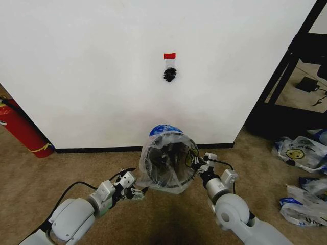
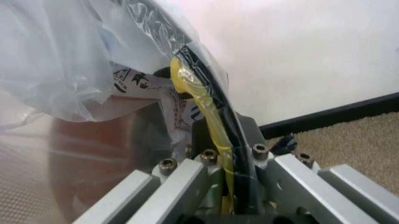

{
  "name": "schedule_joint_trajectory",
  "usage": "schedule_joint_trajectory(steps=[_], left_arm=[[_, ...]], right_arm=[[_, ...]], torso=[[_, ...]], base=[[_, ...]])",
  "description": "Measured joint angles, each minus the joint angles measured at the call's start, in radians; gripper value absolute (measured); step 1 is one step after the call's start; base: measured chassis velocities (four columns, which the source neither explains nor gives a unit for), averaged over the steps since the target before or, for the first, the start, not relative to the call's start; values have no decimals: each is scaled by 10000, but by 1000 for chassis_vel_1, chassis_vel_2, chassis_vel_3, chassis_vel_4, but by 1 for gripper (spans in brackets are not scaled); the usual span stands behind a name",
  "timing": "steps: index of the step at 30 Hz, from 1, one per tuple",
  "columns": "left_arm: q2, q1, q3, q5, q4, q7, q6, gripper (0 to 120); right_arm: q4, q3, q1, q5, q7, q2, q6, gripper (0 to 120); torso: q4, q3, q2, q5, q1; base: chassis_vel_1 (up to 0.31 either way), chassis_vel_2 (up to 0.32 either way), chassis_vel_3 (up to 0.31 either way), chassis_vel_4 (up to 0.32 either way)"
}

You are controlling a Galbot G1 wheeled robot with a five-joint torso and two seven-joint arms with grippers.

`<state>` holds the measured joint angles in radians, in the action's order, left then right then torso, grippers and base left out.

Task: Pick up the garbage bag from the wall and place it over the trash bin.

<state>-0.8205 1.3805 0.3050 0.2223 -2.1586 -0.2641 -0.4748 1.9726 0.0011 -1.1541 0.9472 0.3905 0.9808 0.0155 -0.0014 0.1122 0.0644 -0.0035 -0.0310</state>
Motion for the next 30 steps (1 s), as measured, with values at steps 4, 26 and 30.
schedule_joint_trajectory(steps=[4, 26, 30], left_arm=[[-16, -23, -11, -54, 195, -34, 147, 63], [-132, -448, -179, -255, 1239, 14, 1125, 0], [-284, -566, -287, -383, 1592, 615, 1231, 0]], right_arm=[[3, 2, 21, 7, 3, 25, -1, 0], [-127, -17, 147, 158, -24, 32, -23, 0], [3, -23, 61, 256, 8, 58, -133, 0]], torso=[[0, 0, 0, 0, 0], [0, 0, 0, 0, 0], [1, 0, 0, 0, 0]], base=[[0, 0, 0, 0], [0, 0, 0, 0], [0, 0, 0, 0]])
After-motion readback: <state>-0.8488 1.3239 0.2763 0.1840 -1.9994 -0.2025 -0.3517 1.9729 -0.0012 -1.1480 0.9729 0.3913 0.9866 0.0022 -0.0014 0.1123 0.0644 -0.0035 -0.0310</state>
